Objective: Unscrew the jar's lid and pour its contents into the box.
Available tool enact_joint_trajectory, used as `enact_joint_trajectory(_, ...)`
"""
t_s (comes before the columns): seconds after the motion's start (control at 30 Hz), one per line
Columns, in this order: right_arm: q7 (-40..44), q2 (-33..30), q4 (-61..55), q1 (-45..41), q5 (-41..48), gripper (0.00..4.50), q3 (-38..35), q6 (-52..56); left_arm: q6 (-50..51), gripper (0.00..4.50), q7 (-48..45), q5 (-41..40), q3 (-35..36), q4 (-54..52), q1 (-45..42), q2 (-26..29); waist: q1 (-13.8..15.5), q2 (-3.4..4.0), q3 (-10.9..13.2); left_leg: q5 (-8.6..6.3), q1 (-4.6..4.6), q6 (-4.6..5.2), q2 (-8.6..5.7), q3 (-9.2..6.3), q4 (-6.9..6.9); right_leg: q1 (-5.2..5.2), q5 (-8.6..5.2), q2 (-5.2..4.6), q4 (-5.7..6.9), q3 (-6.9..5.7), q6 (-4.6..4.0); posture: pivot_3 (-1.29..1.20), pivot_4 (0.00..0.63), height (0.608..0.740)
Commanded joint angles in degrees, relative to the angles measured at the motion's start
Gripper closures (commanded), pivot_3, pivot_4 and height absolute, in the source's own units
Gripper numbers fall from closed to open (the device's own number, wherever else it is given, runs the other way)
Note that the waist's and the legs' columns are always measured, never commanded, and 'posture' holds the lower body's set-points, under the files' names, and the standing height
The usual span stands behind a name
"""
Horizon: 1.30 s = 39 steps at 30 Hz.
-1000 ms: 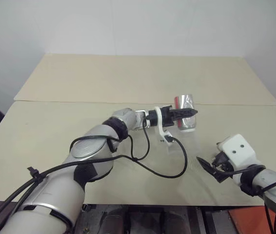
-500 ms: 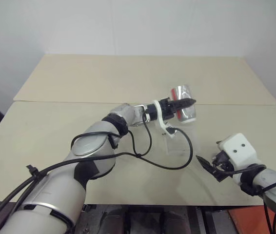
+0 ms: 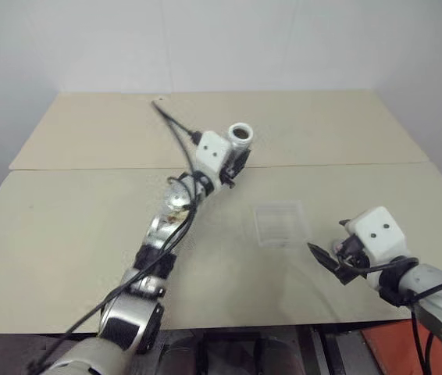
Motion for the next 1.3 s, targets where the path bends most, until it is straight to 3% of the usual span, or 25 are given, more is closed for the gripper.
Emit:
enact_joint_trajectory(0.03, 0.55, -0.50, 0.09, -1.21, -0.82, 0.04, 0.96, -2.89, 6.16, 2.54, 2.02, 2.29, -1.05, -8.87, 4.48, 1.47, 0.18, 0.00, 0.00, 0.00, 0.05, 0.00, 0.00, -0.01, 0.00, 0.05, 0.00, 0.01, -0.03, -0.01, -0.01, 0.00, 0.150, 0.740)
enact_joint_trajectory(0.2, 1.27, -1.06, 1.97, -1.97, -1.70, 0.04, 2.42, -4.71, 7.26, 2.54, 3.36, 3.13, -0.71, -10.60, 8.54, 1.75, 1.10, 0.00, 0.00, 0.01, 0.15, -0.01, -0.01, -0.05, 0.04, 0.12, 0.01, 0.01, -0.06, 0.00, -0.06, 0.00, 0.150, 0.740)
enact_joint_trajectory(0.33, 1.59, -1.47, 2.72, -2.21, -2.21, 0.04, 3.13, -5.56, 1.55, 2.54, 3.00, 6.44, -2.50, -7.65, 10.35, 3.62, 1.00, 0.02, -0.01, 0.00, 0.17, -0.01, -0.02, -0.05, 0.00, 0.14, 0.01, 0.01, -0.06, 0.01, -0.09, 0.00, 0.150, 0.740)
enact_joint_trajectory(0.57, 1.85, -1.25, 3.14, -2.06, -3.25, 0.04, 3.86, -6.42, 2.02, 2.54, 2.30, 1.14, 1.83, -4.19, 11.88, 0.08, 0.97, 0.02, -0.01, 0.00, 0.15, -0.01, -0.01, -0.05, -0.04, 0.13, 0.00, 0.02, -0.08, 0.00, -0.11, 0.00, 0.150, 0.740)
enact_joint_trajectory(0.73, 1.82, -1.40, 2.98, -1.66, -3.83, 0.04, 4.21, -6.85, -1.28, 2.54, 1.21, 1.32, 2.11, -2.79, 13.40, 0.43, 0.94, 0.02, -0.02, 0.00, 0.17, 0.00, 0.01, -0.05, -0.03, 0.14, 0.00, 0.01, -0.12, 0.00, -0.11, 0.00, 0.150, 0.740)
enact_joint_trajectory(0.97, 1.90, -1.42, 3.40, -1.69, -4.33, 0.00, 4.76, -7.57, -2.76, 0.23, -0.21, 1.35, 2.13, -4.70, 15.16, 0.94, 0.88, 0.02, -0.01, -0.01, 0.16, 0.02, 0.02, -0.05, -0.04, 0.12, 0.00, 0.01, -0.12, 0.01, -0.12, 0.00, 0.150, 0.740)
enact_joint_trajectory(1.0, 1.95, -1.10, 3.61, -1.77, -4.16, 0.00, 4.75, -7.72, -2.62, 0.08, -0.23, 1.14, 2.23, -5.39, 15.73, 0.88, 0.91, 0.02, -0.01, -0.01, 0.16, 0.02, 0.02, -0.05, -0.04, 0.12, 0.00, 0.01, -0.13, 0.01, -0.12, 0.00, 0.150, 0.740)
enact_joint_trajectory(1.3, 2.46, -1.11, 4.93, -1.99, -4.14, 0.00, 5.36, -8.67, 0.63, 0.08, -1.65, -0.47, 2.76, -17.12, 23.52, 2.70, 0.88, 0.02, -0.01, -0.04, 0.14, 0.04, 0.06, -0.05, -0.06, 0.10, -0.01, -0.01, -0.16, 0.01, -0.14, 0.00, 0.150, 0.740)
